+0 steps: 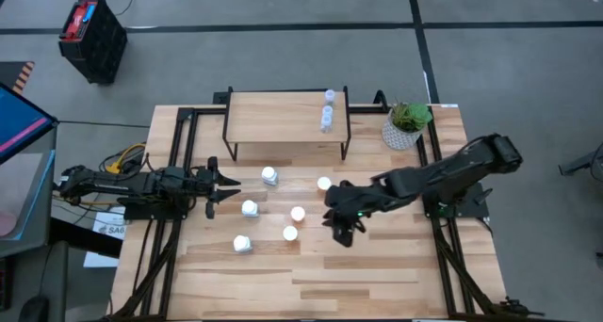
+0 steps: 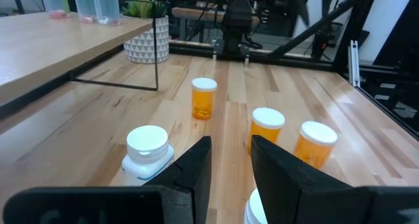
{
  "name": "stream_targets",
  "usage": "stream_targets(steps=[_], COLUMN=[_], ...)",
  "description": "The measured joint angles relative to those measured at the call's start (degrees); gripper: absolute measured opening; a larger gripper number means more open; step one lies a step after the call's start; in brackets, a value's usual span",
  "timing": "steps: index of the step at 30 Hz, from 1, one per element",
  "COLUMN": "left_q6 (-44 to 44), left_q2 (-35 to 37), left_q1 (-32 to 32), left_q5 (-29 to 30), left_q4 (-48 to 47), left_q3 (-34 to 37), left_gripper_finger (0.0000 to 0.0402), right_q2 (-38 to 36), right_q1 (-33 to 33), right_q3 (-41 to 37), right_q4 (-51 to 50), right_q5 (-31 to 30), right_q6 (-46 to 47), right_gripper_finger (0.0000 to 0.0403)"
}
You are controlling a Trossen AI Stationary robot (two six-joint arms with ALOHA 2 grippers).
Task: Pick and place medicine bottles onto shelf by color
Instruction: Put the top white pill bottle on the shelf
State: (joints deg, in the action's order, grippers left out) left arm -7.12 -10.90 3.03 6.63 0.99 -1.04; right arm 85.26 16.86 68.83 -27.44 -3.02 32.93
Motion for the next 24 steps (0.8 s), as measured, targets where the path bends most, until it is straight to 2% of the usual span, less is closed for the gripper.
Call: stream_targets(steps=[5,12,17,20,24], left_q6=[-3.65,-4.09,-5.58,-5.63,-5.66], left_q2=[0.0,0.0,0.02,0.02,0.02], left_q1=[0.0,0.02,0.0,0.0,0.0], left_q5=[-1.46,-0.38,0.13,0.15,0.17], left_q4=[-0.14,-0.06,0.0,0.0,0.0], left_q3=[0.0,0.0,-0.02,0.0,0.0], left_gripper_finger=[0.0098,0.0131,0.0149,0.0151,0.0151], right_q2=[-5.47,-14.55,-18.5,-21.82,-27.17], right_q1=[2.61,6.31,8.82,9.7,9.75], right_q3=[-0.01,0.0,-0.14,-3.05,-11.08], right_q4=[-3.19,-10.87,-20.81,-23.49,-18.54], right_q5=[-1.45,-17.8,-25.4,-29.83,-30.3], right_q6=[-4.48,-5.53,-9.45,-8.96,-9.28], right_gripper_finger=[0.012,0.012,0.012,0.012,0.012])
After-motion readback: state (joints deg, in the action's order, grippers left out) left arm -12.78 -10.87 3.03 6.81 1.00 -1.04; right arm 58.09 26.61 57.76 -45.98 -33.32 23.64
